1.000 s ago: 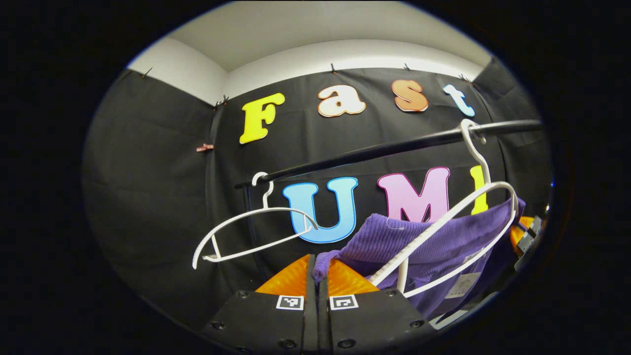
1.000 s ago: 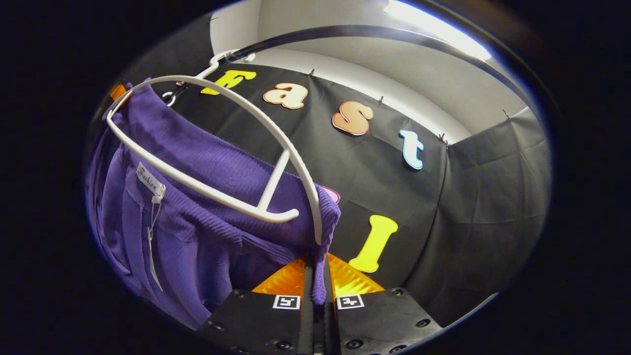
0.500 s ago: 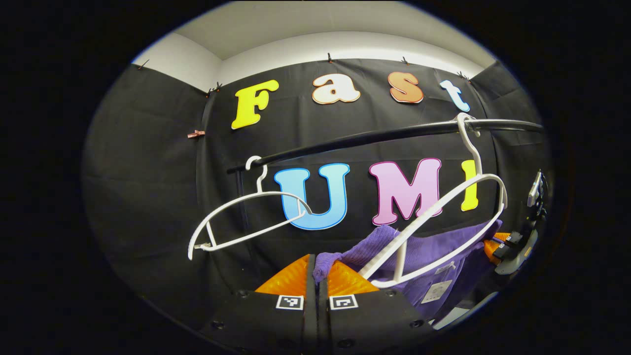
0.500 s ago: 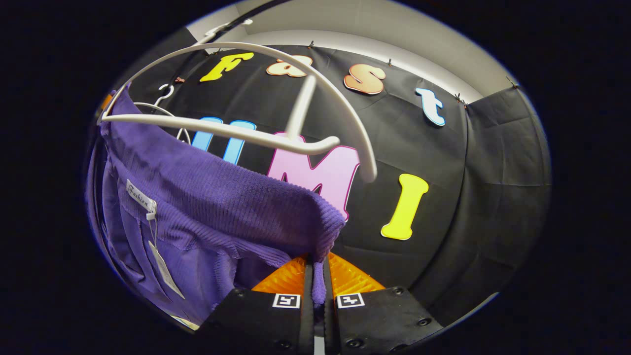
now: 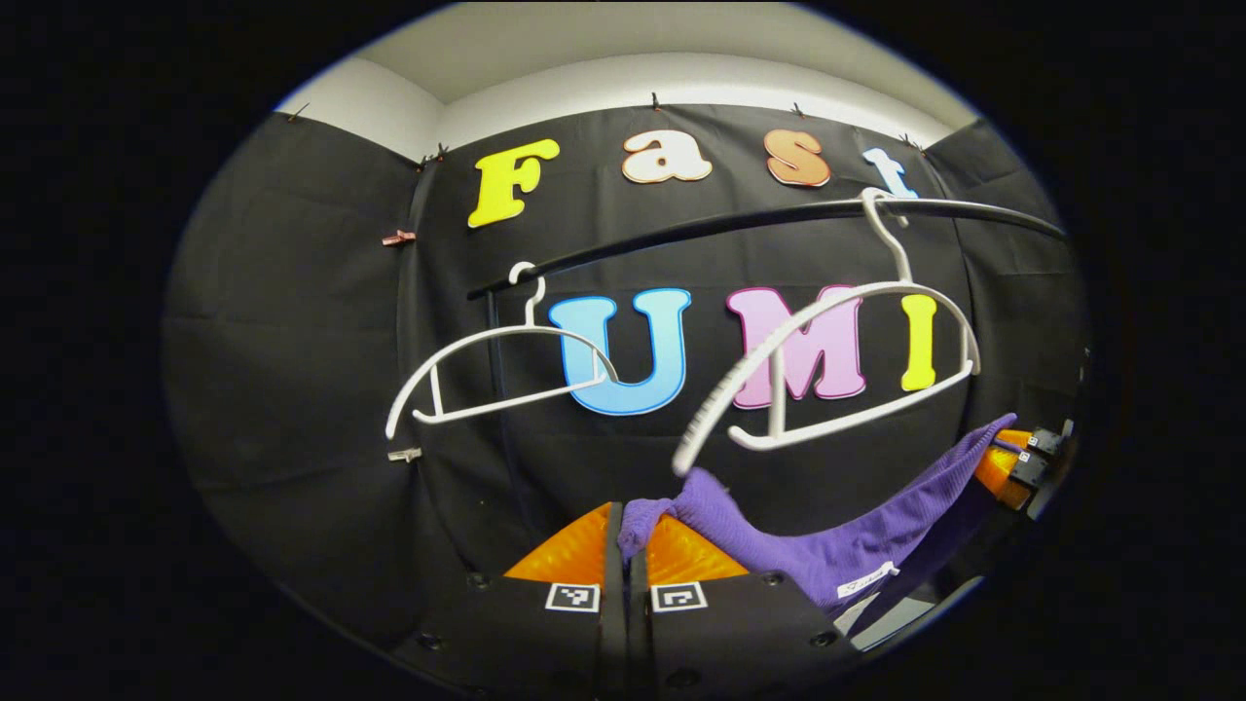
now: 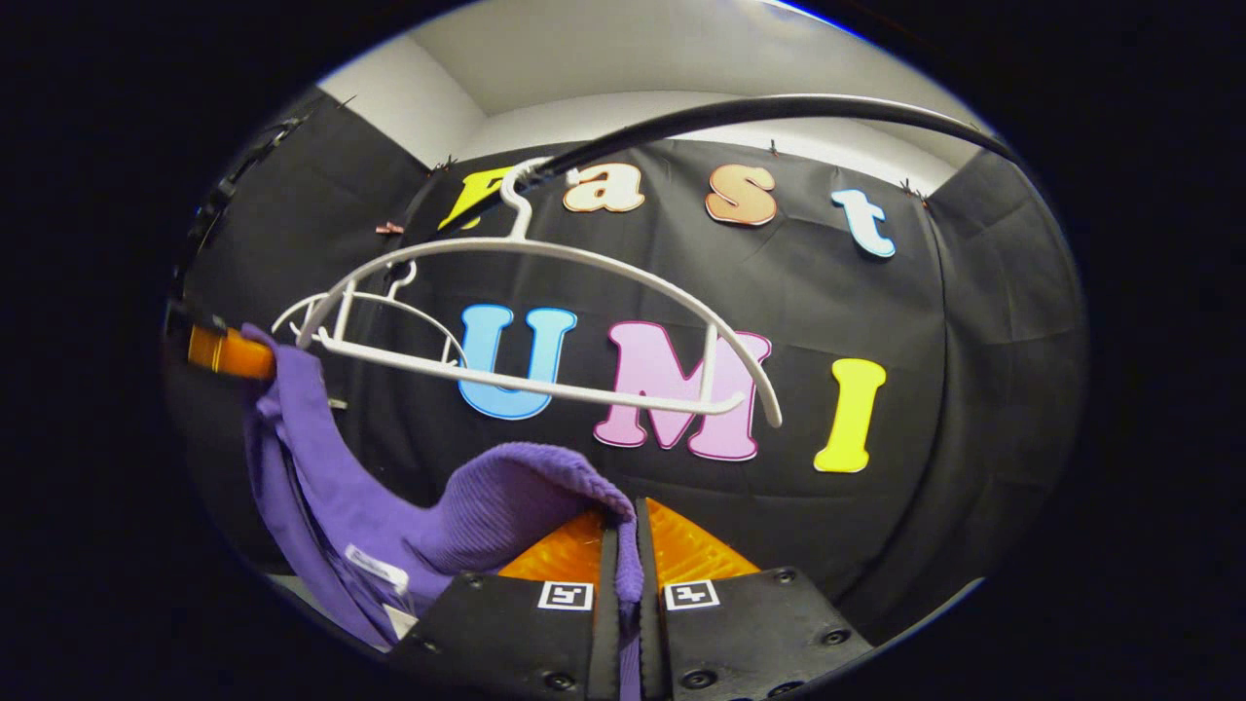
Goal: Grasp the clothes on the hanger with both hands and then place them into the laundry hamper below.
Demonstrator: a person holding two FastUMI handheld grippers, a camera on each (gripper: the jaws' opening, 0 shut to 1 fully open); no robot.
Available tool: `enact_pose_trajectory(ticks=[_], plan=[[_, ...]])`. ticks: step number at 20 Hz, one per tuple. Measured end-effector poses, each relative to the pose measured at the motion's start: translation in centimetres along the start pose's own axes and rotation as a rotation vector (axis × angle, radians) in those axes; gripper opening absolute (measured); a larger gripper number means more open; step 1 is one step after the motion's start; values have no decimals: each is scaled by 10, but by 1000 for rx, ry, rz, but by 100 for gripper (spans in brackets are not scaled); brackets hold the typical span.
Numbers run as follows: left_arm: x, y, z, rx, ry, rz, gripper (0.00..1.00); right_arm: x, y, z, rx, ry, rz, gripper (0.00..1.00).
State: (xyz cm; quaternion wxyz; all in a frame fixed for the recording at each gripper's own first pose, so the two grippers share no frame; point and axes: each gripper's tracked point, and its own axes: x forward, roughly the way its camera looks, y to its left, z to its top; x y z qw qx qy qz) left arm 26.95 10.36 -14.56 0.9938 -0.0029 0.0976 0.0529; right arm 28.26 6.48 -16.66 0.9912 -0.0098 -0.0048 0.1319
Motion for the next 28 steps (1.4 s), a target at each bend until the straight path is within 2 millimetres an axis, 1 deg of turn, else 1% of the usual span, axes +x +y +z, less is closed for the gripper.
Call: enact_pose_trajectory(ticks=[2, 4, 6, 8, 10, 11, 12, 13, 14, 15, 16, 17, 19, 22, 23, 25, 27, 28], plan=[[-12, -20, -6, -3, 13, -52, 5, -8, 22, 10, 26, 15, 41, 12], [-20, -45, -4, -30, 11, -107, 5, -12, 41, 19, 23, 27, 88, 12], [-27, -67, 1, -63, 10, -155, 5, -19, 57, 29, 25, 32, 132, 12], [-35, -86, 12, -92, -1, -196, 5, -26, 70, 44, 38, 28, 167, 12], [-43, -101, 30, -105, -31, -232, 5, -29, 80, 63, 59, 4, 195, 12], [-47, -106, 38, -113, -46, -245, 5, -31, 83, 69, 66, -1, 206, 8], [-48, -109, 42, -125, -54, -257, 6, -31, 86, 73, 68, -6, 214, 12], [-47, -111, 43, -139, -54, -264, 5, -31, 88, 73, 65, -11, 220, 12], [-45, -113, 39, -152, -46, -269, 5, -30, 89, 71, 63, -6, 227, 12], [-43, -114, 31, -161, -26, -273, 5, -30, 90, 62, 65, 10, 232, 12], [-41, -116, 20, -168, -6, -276, 5, -31, 90, 51, 67, 26, 234, 8], [-40, -118, 8, -181, 13, -279, 5, -33, 91, 39, 67, 46, 237, 12], [-35, -124, -21, -212, 58, -293, 5, -34, 91, 10, 61, 93, 238, 12], [-27, -134, -73, -213, 129, -301, 5, -37, 91, -45, 61, 183, 242, 12], [-25, -137, -91, -195, 152, -308, 5, -37, 85, -57, 55, 213, 242, 12], [-21, -144, -130, -162, 195, -324, 5, -39, 82, -99, 41, 282, 240, 12], [-17, -149, -171, -135, 256, -331, 5, -47, 78, -146, 52, 370, 228, 12], [-17, -150, -195, -127, 300, -330, 5, -50, 79, -170, 50, 419, 222, 12]])
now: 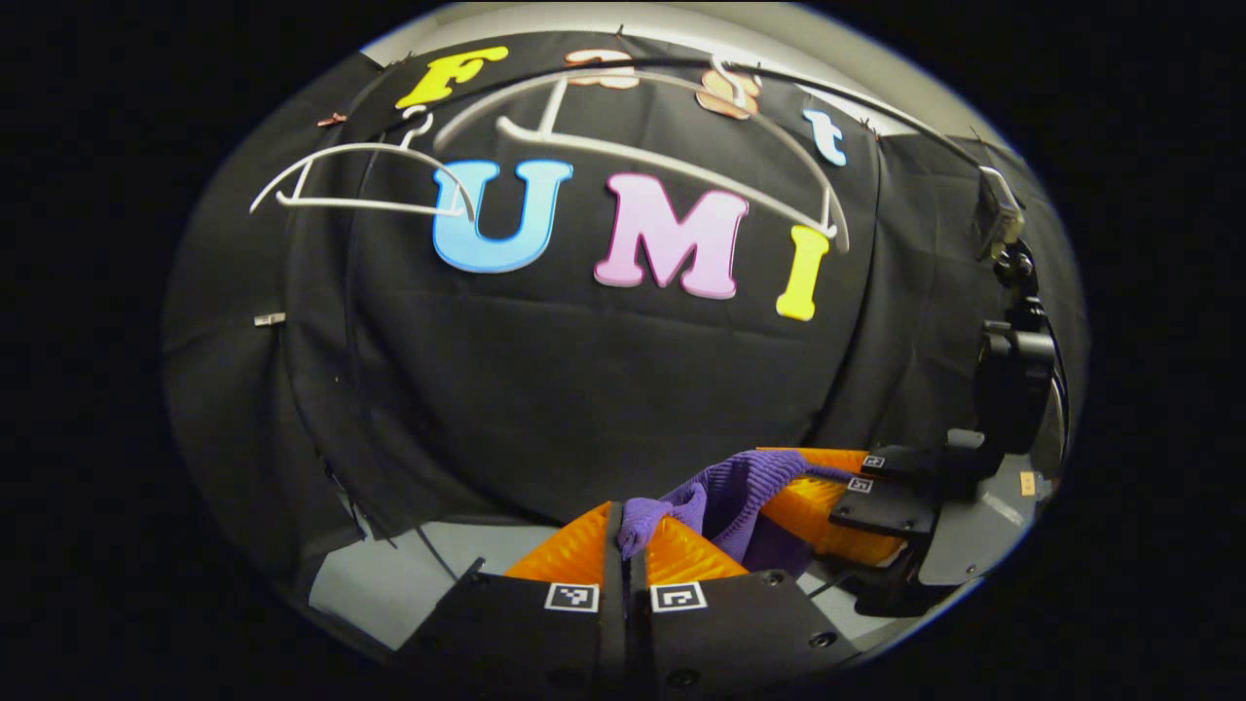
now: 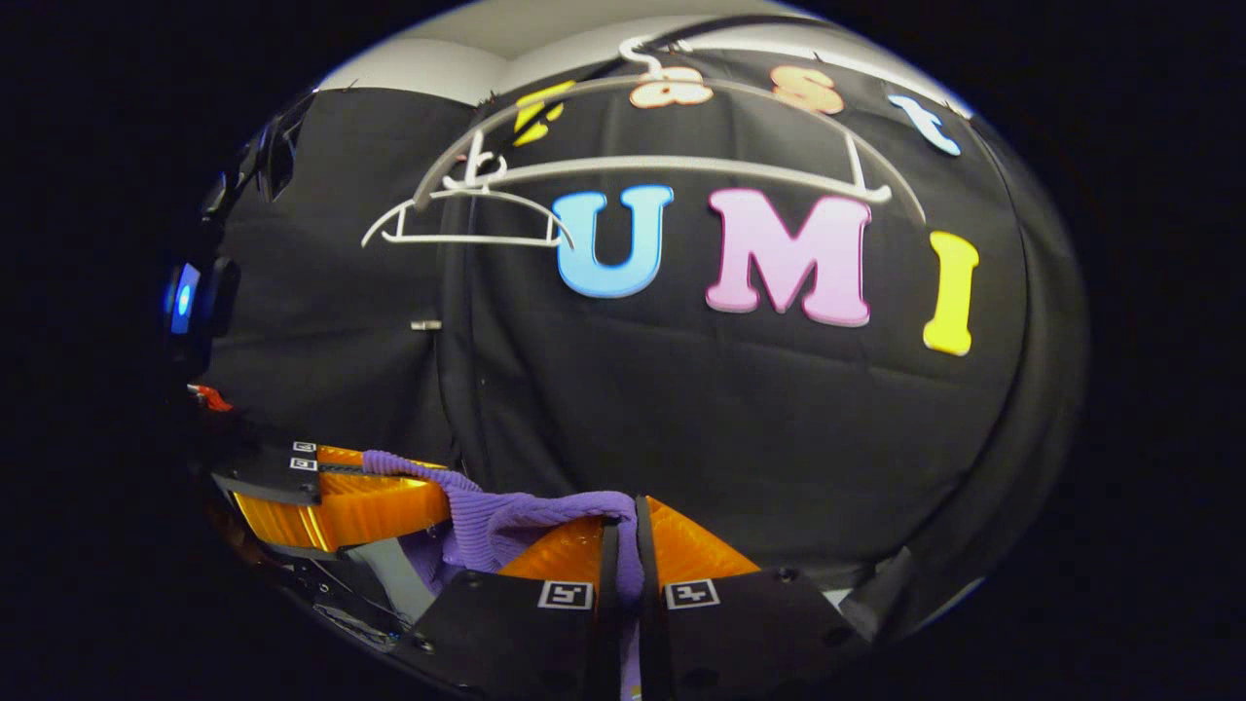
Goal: Grasp the clothes on the hanger with both hands and then place them into the laundry hamper below.
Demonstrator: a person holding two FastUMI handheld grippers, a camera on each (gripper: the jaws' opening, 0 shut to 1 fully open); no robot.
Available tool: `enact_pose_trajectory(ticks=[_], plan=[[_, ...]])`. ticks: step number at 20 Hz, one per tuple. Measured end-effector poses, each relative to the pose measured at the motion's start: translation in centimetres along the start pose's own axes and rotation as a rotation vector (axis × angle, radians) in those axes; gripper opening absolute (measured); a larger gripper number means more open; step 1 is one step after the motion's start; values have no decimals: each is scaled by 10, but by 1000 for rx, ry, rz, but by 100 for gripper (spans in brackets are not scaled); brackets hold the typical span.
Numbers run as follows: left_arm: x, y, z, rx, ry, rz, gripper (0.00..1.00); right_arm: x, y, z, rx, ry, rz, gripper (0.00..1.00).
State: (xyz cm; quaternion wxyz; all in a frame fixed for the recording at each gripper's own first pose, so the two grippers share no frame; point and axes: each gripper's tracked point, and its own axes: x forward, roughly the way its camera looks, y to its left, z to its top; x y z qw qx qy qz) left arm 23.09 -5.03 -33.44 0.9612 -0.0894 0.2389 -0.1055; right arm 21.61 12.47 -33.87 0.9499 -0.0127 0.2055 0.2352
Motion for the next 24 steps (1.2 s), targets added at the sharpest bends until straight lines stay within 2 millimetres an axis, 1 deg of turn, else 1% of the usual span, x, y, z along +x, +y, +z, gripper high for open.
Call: enact_pose_trajectory(ticks=[1, 3, 4, 6, 8, 9, 11, 12, 13, 15, 16, 18, 20, 21, 22, 23, 24], plan=[[8, 4, -22, -7, 46, 2, 5, 7, -2, -25, 1, 52, -2, 12], [26, 13, -69, -23, 152, 12, 5, 13, -8, -78, 6, 168, -5, 12], [33, 20, -85, -21, 188, 17, 5, 16, -10, -100, 16, 216, -12, 12], [52, 21, -117, -11, 285, 28, 5, 21, -12, -145, 48, 322, -17, 12], [59, 11, -140, 7, 380, 27, 5, 24, -14, -189, 67, 423, -29, 13], [62, 7, -150, 20, 422, 31, 5, 23, -16, -205, 74, 475, -34, 13], [66, 0, -158, 32, 492, 20, 5, 21, -21, -236, 73, 557, -47, 12], [66, 4, -158, 39, 530, 19, 5, 18, -20, -250, 78, 598, -49, 12], [66, 7, -158, 47, 564, 25, 5, 13, -17, -260, 88, 639, -49, 12], [70, 5, -162, 52, 615, 41, 5, 5, -11, -282, 107, 705, -50, 13], [71, 5, -166, 48, 632, 48, 5, 6, -11, -292, 113, 720, -56, 13], [71, 8, -176, 32, 658, 63, 6, 8, -10, -299, 122, 742, -60, 13], [71, 5, -177, 2, 658, 51, 8, 3, -9, -303, 119, 756, -59, 12], [73, 4, -169, -8, 647, 52, 10, 5, -7, -303, 120, 752, -57, 13], [78, 1, -168, -17, 639, 54, 16, 7, -6, -297, 122, 743, -54, 16], [81, 1, -162, -24, 637, 60, 36, 6, -3, -296, 134, 738, -50, 17], [82, 2, -161, -22, 642, 67, 57, 5, -1, -296, 139, 739, -49, 37]])
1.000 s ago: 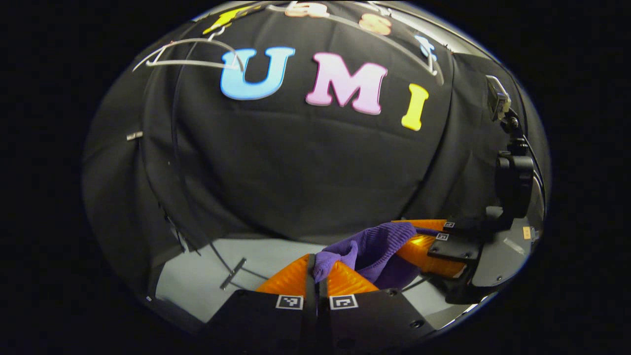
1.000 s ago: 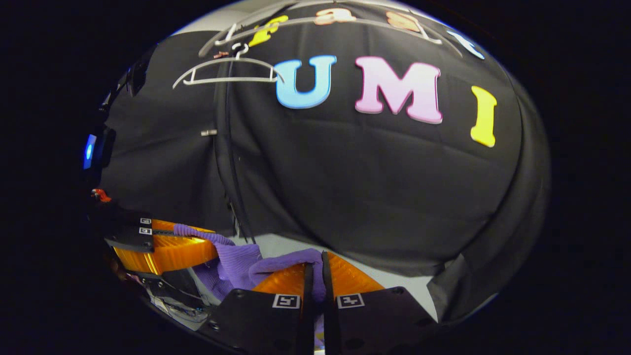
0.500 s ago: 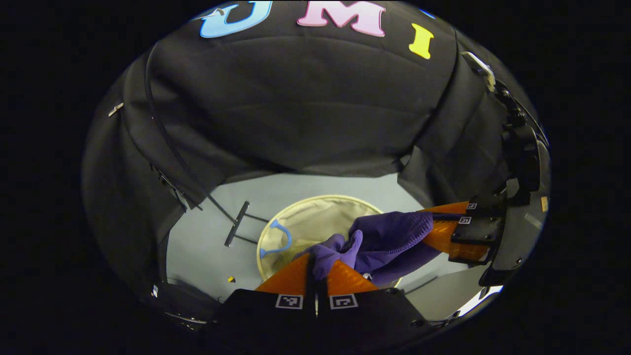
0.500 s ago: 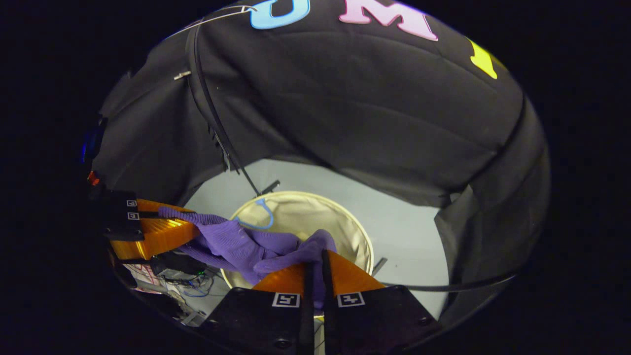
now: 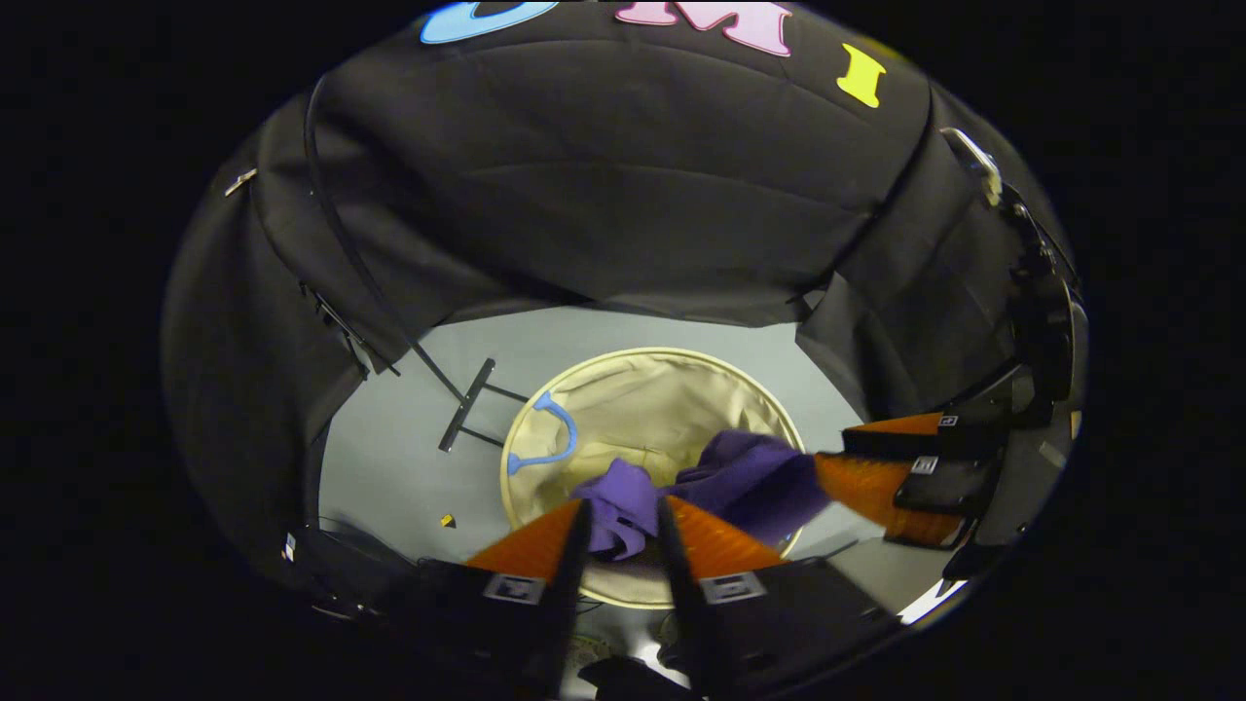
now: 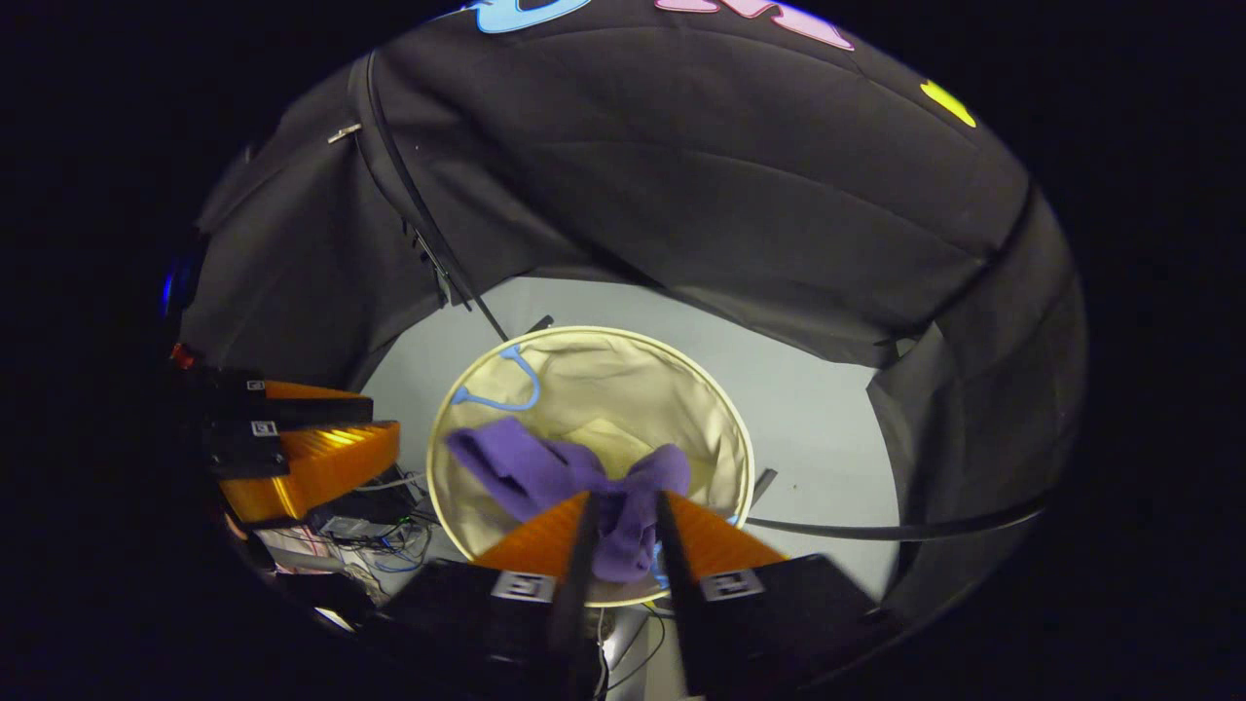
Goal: Grasp the clothes on the hanger with both hands and then place them into the laundry hamper below.
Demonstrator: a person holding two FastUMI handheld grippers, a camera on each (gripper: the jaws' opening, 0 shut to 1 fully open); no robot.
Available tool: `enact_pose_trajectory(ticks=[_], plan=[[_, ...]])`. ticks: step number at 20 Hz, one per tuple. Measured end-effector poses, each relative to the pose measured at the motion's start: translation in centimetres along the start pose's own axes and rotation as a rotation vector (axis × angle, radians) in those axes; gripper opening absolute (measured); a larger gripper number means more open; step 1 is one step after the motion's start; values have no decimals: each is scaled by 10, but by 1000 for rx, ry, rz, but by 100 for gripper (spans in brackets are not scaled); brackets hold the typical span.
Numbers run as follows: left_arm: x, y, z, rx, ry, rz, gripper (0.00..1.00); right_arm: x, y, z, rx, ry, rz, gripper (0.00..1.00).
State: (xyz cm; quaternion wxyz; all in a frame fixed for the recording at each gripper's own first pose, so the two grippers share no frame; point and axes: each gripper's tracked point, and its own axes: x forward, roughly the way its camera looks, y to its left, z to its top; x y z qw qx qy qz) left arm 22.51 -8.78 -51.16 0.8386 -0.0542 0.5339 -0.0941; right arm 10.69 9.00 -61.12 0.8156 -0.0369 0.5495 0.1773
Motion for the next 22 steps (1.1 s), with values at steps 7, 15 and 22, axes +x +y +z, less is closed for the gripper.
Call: enact_pose_trajectory(ticks=[7, 15, 22], plan=[[-4, 2, -15, 26, 37, 26, 96, -8, -10, -2, -16, -6, -49, 99], [-44, -6, 12, 6, -66, 11, 96, -54, -7, 26, 34, -105, -81, 99], [-140, 3, 69, 45, -313, 41, 95, -156, 1, 103, 94, -365, -167, 99]])
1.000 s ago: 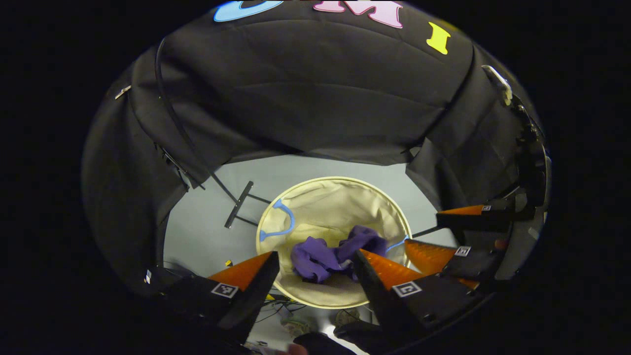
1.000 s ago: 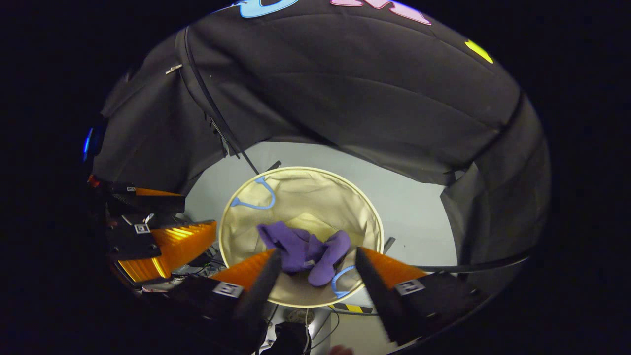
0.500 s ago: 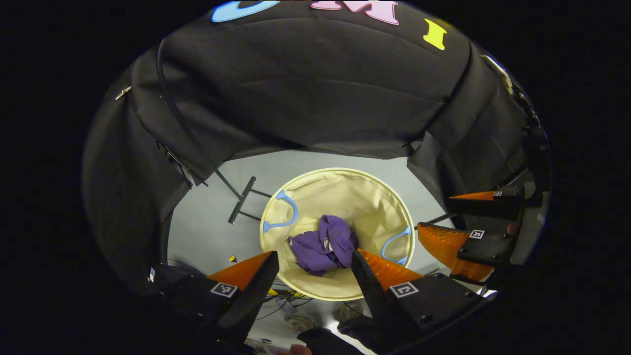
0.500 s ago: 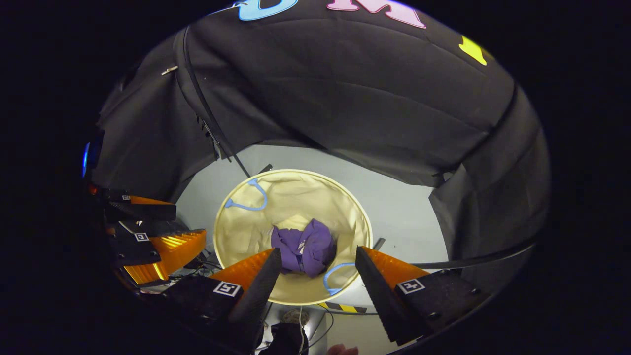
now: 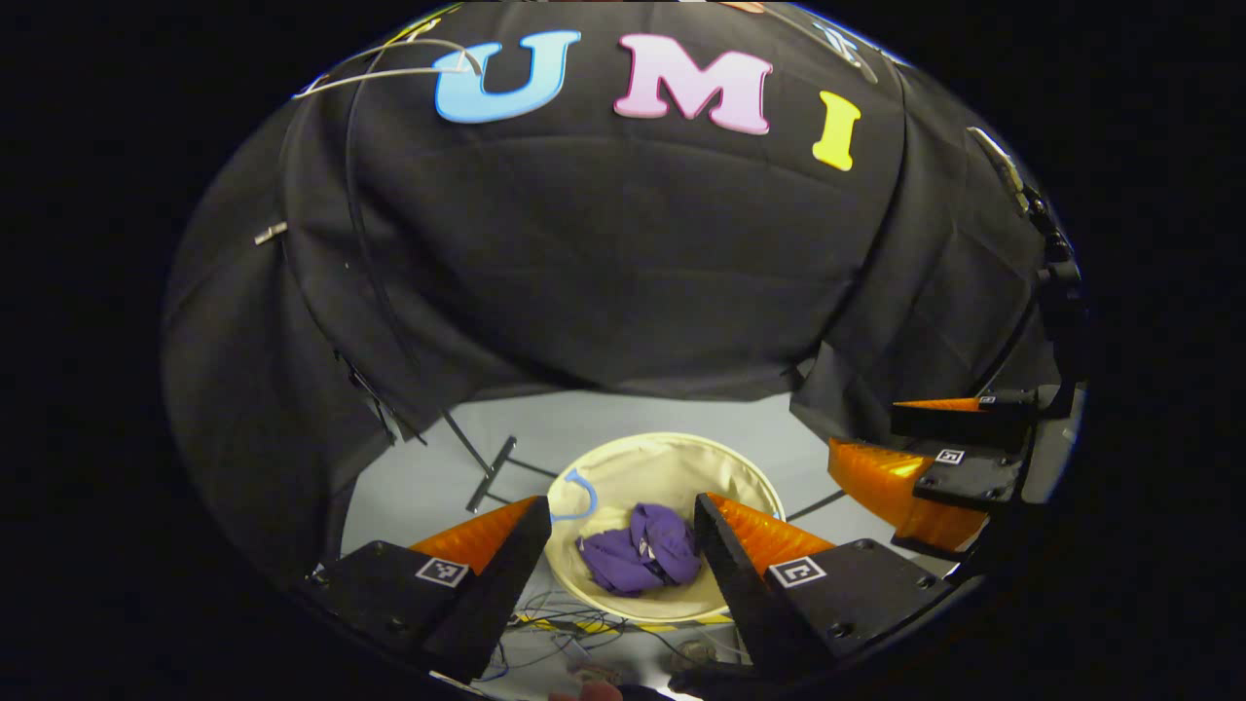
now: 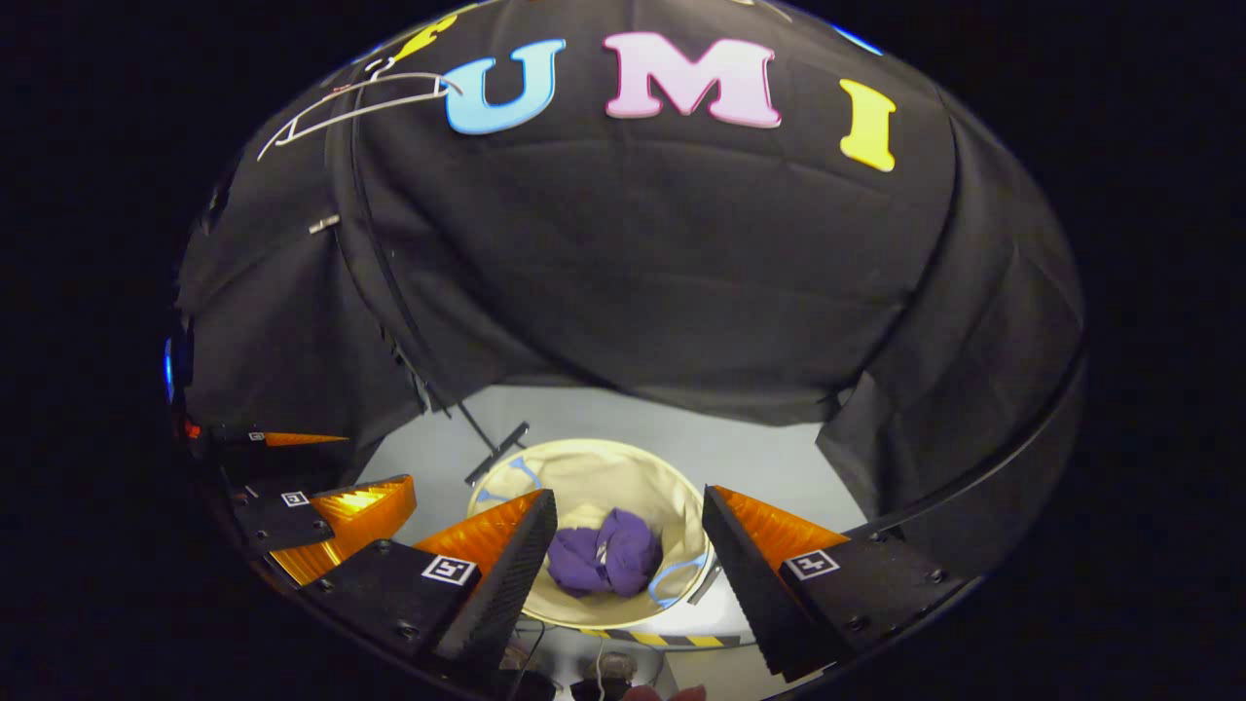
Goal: Grasp the clothes on the hanger with both hands and then place them into the laundry hamper below.
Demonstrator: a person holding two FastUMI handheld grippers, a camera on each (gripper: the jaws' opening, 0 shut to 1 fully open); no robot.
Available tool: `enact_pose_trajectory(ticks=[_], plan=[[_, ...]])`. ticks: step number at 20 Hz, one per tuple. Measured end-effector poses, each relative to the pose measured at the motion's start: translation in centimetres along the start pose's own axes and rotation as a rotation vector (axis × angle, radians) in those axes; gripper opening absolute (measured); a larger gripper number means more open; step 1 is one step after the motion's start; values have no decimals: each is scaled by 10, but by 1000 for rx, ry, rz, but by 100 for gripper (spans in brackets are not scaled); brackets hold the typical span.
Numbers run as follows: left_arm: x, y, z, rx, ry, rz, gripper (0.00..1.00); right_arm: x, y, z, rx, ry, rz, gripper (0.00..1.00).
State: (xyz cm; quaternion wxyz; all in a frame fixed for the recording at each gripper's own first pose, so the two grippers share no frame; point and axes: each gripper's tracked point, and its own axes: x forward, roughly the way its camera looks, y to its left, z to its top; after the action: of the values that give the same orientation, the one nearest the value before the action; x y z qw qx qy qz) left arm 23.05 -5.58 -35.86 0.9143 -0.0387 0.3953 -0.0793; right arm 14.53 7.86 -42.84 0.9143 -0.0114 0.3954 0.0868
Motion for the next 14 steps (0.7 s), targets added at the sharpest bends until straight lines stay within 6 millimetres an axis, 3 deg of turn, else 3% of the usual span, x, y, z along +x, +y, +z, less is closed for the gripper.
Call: enact_pose_trajectory(ticks=[6, 14], plan=[[-101, 14, 88, 43, -260, 23, 95, -74, 2, 84, -5, -237, -66, 98], [-246, 18, 184, 59, -538, -2, 95, -189, 33, 169, 2, -500, -119, 98]])
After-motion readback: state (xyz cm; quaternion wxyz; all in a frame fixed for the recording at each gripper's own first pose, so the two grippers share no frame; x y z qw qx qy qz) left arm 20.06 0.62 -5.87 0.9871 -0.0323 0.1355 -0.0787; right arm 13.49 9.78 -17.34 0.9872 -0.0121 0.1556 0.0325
